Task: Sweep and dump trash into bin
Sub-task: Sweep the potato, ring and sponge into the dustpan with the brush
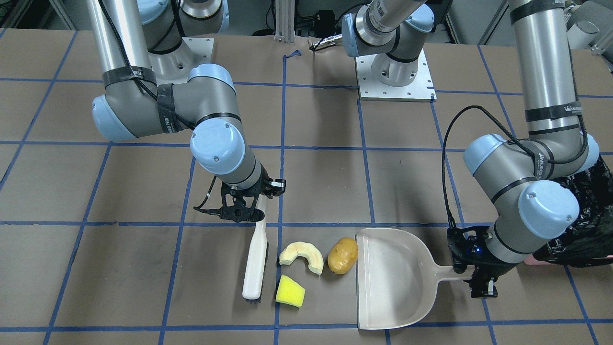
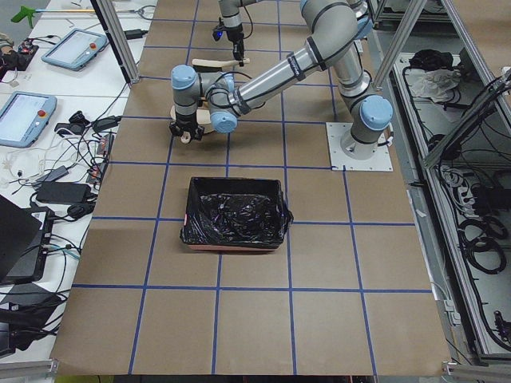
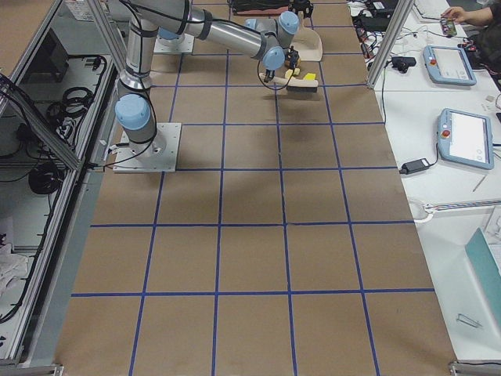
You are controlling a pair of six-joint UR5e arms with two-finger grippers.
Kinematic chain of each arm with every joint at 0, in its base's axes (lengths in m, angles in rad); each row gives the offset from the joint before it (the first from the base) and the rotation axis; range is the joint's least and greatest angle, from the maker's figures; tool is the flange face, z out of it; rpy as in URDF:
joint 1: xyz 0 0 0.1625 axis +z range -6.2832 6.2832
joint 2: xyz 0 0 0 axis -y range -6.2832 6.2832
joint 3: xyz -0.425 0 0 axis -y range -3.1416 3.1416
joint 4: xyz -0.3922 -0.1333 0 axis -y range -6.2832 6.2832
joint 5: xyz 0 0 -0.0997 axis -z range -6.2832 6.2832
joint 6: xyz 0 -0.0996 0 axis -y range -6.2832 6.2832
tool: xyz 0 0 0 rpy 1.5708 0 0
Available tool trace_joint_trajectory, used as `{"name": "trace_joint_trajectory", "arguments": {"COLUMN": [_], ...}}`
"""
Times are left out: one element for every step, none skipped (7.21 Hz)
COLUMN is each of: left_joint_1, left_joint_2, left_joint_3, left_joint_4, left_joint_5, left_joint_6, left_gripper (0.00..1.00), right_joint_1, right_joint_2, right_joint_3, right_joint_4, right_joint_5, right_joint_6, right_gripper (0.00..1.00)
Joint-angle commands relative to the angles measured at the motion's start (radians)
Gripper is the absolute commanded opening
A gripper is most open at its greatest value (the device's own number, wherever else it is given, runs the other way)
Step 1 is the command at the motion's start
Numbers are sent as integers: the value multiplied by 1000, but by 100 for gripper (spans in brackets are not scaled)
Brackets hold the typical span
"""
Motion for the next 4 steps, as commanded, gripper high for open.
{"name": "trace_joint_trajectory", "arguments": {"left_joint_1": [-2, -2, -2, -2], "left_joint_2": [0, 0, 0, 0], "left_joint_3": [0, 0, 0, 0], "left_joint_4": [0, 0, 0, 0], "left_joint_5": [2, 2, 2, 2], "left_joint_6": [0, 0, 0, 0], "left_gripper": [0, 0, 0, 0], "right_joint_1": [39, 59, 64, 70], "right_joint_2": [24, 24, 24, 28], "right_joint_3": [-1, -3, -3, -9], "right_joint_4": [-41, -55, -58, -64], "right_joint_5": [0, 2, 35, 74], "right_joint_6": [75, 100, 126, 162], "right_gripper": [0, 0, 0, 0]}}
